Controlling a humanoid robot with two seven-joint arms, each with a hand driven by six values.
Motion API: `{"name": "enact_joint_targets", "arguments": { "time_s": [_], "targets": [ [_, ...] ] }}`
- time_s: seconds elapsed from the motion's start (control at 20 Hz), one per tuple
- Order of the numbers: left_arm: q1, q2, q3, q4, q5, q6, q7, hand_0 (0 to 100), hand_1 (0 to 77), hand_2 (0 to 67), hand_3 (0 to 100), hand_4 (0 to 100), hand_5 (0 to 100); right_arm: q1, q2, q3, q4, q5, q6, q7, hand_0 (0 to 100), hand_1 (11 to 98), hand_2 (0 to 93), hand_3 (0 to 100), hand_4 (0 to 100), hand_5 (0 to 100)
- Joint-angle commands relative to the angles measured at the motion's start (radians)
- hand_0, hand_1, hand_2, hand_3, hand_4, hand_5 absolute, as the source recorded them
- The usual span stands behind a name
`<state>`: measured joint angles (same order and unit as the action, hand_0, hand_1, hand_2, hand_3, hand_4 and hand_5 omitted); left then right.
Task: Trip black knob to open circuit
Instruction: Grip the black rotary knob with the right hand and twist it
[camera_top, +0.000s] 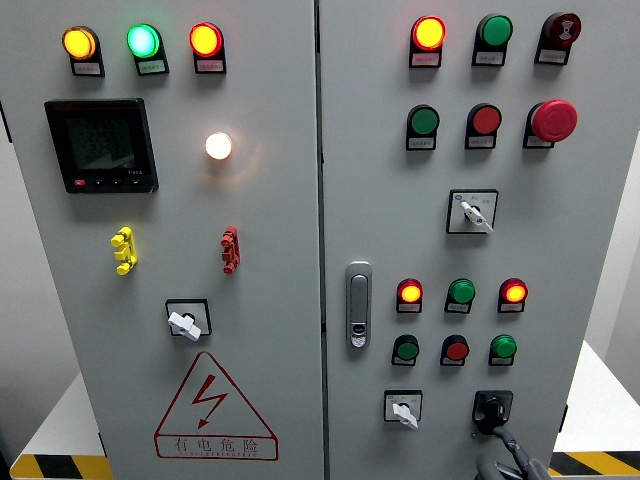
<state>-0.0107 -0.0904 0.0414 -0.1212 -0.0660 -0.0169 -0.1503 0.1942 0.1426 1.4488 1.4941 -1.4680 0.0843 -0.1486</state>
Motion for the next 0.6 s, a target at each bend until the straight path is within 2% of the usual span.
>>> {"name": "enact_joint_targets", "arguments": {
  "time_s": [0.0, 0.5, 0.55],
  "targets": [
    [0.0, 0.0, 0.0, 0.0, 0.0, 0.0, 0.0, 0, 3.1, 12.9, 21, 7, 2, 0.001, 0.0, -0.004, 0.003, 0.0, 0.0, -0.002, 76, 45.5, 1.1, 79, 84, 94],
    [0.0, 0.0, 0.0, 0.0, 0.0, 0.0, 0.0, 0, 3.0, 12.9, 21, 7, 2, -0.001, 0.0, -0.005, 0.003, 0.0, -0.001, -0.006, 76, 45.1, 1.1, 79, 85, 94],
    [0.0, 0.0, 0.0, 0.0, 0.0, 0.0, 0.0, 0, 3.0, 12.9, 21, 7, 2, -0.001, 0.0016, -0.005, 0.001, 0.0, -0.001, -0.008, 76, 45.0, 1.1, 79, 85, 94]
  ]
}}
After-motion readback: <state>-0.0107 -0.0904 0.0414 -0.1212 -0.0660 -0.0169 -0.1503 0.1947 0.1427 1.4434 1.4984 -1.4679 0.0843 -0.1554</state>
